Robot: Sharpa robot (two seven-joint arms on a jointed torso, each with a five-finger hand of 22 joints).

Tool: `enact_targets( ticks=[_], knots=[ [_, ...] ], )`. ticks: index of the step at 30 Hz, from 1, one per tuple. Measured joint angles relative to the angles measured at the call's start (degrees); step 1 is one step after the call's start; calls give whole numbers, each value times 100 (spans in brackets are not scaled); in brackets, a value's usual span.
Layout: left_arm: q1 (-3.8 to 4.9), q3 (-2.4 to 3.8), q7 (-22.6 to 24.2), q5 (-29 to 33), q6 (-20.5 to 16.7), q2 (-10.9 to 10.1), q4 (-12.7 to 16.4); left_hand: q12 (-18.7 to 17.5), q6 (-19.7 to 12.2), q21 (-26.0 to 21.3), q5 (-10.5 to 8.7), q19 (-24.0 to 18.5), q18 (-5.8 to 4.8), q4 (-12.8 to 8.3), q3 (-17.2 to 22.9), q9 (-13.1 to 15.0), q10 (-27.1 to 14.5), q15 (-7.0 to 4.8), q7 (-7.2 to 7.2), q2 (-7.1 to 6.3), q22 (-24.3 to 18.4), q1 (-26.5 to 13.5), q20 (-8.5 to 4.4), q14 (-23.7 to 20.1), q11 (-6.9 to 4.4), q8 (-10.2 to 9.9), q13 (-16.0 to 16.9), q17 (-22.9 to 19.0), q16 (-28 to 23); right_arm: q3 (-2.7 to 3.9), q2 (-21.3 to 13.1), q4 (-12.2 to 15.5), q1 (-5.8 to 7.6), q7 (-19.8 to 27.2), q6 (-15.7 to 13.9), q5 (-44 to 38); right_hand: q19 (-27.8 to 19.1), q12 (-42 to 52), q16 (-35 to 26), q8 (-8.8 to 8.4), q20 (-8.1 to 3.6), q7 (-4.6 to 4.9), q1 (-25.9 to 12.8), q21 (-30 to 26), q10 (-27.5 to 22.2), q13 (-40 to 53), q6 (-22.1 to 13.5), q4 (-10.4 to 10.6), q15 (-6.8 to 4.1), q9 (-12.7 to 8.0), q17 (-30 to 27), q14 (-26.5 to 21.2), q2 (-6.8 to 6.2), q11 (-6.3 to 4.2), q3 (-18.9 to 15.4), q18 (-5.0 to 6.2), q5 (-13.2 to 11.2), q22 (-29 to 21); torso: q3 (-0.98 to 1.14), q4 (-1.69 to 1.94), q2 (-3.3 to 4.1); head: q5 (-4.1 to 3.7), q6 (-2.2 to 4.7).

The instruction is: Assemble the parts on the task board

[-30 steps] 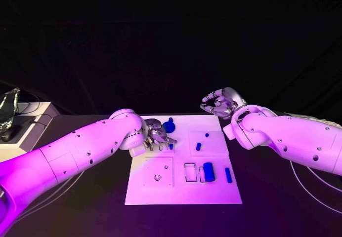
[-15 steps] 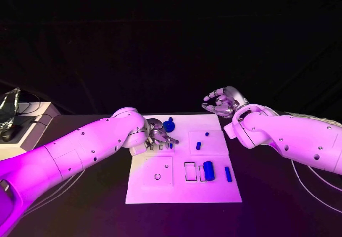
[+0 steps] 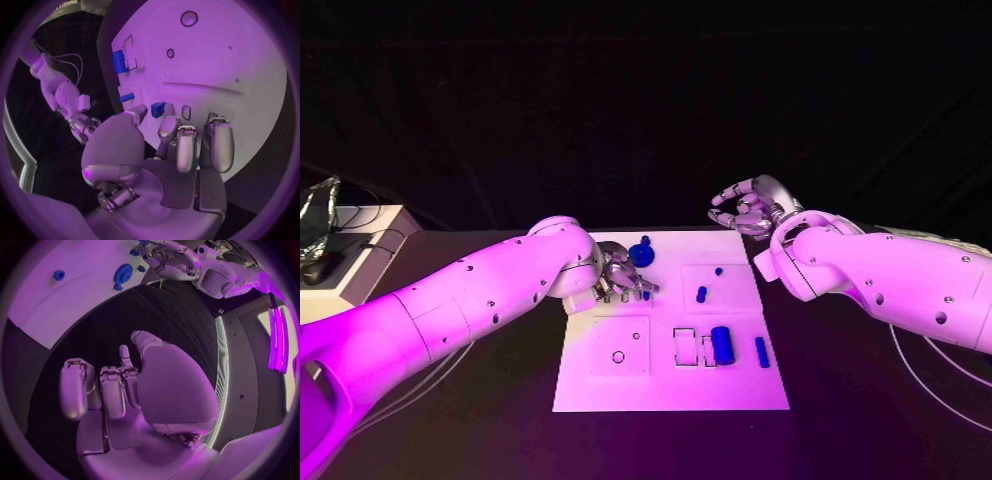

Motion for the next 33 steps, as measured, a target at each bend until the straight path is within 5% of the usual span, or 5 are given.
enact_targets(
  ticks=[8,17,21,33],
  knots=[
    [2,2,3,75,2,11,-37,-71,-12,0,0,0,1,-7,239,74,-54,0,-12,0,0,149,0,0,-7,2,-85,0,0,0,1,1,0,5,22,6,0,0,0,0,0,0,0,0,0,-1,0,16,0,0,0,0,0,0,16,0,22,0,-4,7,2,-12,-15],
    [3,2,16,310,-30,-9,-70,-211,-59,-26,-2,-45,0,-135,1380,308,-166,-21,-48,-169,-1,590,-45,21,-40,19,-249,0,-1,-18,11,-69,-18,5,86,9,0,0,0,0,0,0,0,0,0,-2,0,1,0,9,0,0,0,0,31,0,21,-1,-8,9,-2,-8,-25],
    [3,2,30,464,-40,-13,-92,-312,-160,-47,-21,-55,0,-419,1956,316,-235,-46,-52,-214,-1,785,-55,-4,-68,59,-362,0,-26,-24,12,-88,-26,3,118,10,0,0,0,0,0,0,0,0,0,-2,0,1,0,9,0,0,0,0,31,0,21,-1,-8,9,-5,-7,-35],
    [-1,-11,67,735,-119,-106,-13,-431,-253,-47,155,-74,0,-195,2221,315,-264,-52,-23,-184,-1,757,-73,-10,-62,136,-534,-1,-26,-31,13,-123,-45,-9,197,14,0,0,0,21,0,0,-1,-49,0,-3,0,7,0,37,5,0,-1,0,105,0,120,-2,-7,18,-13,-8,-43]
  ],
)
